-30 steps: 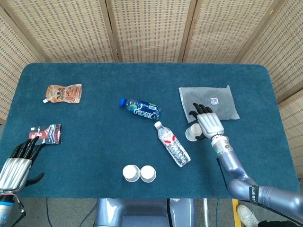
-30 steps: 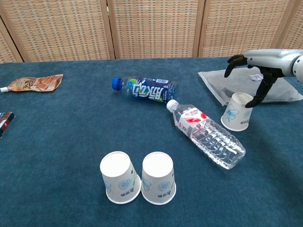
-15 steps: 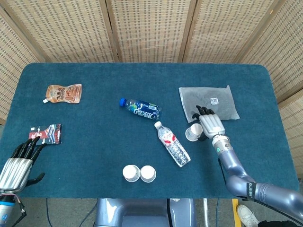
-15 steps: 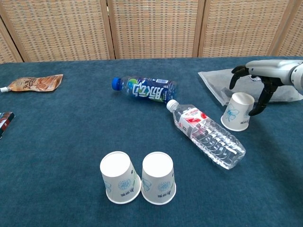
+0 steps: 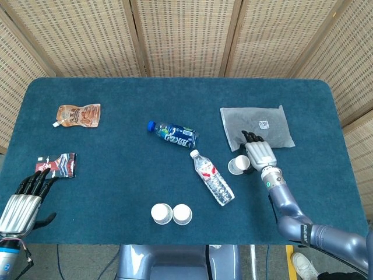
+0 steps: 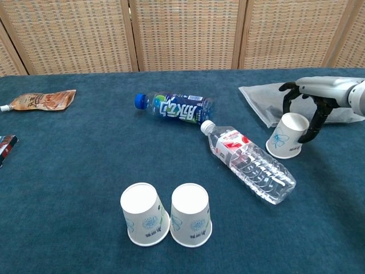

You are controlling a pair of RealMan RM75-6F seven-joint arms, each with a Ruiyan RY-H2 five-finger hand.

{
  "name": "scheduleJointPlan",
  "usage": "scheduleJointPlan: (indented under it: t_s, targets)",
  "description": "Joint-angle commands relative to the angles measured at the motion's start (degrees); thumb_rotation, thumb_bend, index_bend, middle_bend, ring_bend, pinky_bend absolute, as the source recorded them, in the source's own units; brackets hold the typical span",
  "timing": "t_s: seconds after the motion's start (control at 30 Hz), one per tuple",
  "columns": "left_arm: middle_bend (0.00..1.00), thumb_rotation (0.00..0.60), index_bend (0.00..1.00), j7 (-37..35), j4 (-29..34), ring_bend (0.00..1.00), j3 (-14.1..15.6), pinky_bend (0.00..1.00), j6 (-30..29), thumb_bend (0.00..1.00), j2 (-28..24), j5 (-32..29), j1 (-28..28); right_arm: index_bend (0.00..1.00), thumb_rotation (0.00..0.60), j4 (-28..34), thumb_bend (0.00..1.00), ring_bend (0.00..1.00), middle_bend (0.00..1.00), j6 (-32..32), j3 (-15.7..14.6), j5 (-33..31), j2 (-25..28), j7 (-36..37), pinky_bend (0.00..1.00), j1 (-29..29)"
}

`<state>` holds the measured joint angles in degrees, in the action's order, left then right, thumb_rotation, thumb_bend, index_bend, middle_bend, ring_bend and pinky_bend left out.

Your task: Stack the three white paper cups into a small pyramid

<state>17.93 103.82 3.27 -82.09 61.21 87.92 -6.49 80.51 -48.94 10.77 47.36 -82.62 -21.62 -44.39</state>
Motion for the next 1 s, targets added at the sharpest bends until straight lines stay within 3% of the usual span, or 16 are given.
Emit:
scheduleJointPlan:
  t_s: [0.03, 0.5, 1.0]
  targets:
    - [0.0, 0.6, 0.14, -0.03, -0.02, 0.0, -0.05, 0.09, 0.06, 0.23, -0.01, 0.04, 0.03, 0.52, 0.6, 1.3, 0.2, 0.0, 0.02, -0.59, 0.12, 0.91, 0.95, 0.44, 0.18, 0.19]
    - [0.0, 0.6, 0.14, 0.79, 0.26, 0.0, -0.24, 0.1, -0.31, 0.23, 0.03, 1.04, 0.45, 0.52, 0.6, 12.64, 0.2, 0.0, 0.02, -2.47, 2.13, 4.97, 8.48, -1.56, 0.18, -1.84]
    - [0.0, 0.6, 0.14, 1.12, 0.56, 0.0, -0.2, 0.1, -1.52, 0.23, -0.21, 2.41, 1.3, 0.52, 0.6, 24.51, 0.2, 0.0, 0.03, -2.11, 3.44, 6.22, 10.95, -3.46, 0.18, -5.87]
